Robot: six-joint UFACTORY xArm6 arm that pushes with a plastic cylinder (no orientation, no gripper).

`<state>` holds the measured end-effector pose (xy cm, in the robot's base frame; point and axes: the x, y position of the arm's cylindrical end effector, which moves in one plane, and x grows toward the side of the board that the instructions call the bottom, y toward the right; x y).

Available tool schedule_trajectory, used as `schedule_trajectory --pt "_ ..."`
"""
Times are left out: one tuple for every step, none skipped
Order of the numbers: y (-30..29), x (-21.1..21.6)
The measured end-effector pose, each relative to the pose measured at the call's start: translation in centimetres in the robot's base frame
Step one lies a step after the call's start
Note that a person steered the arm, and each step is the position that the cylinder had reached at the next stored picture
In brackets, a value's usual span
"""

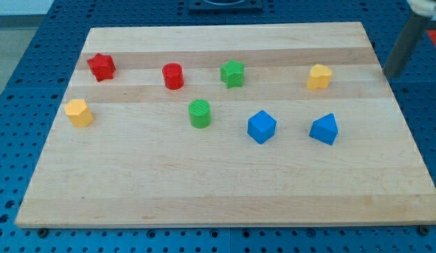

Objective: Move the blue triangle diagonal to the yellow heart

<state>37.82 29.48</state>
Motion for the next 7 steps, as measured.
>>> schedule_trajectory --pt "-0.9 1.8" --pt "-0.9 4.1" --pt "-2.5 9.3" --pt "-7.3 11.9" --pt "-13.0 11.9" --pt "-14.7 8.6" --pt "-15.0 4.4"
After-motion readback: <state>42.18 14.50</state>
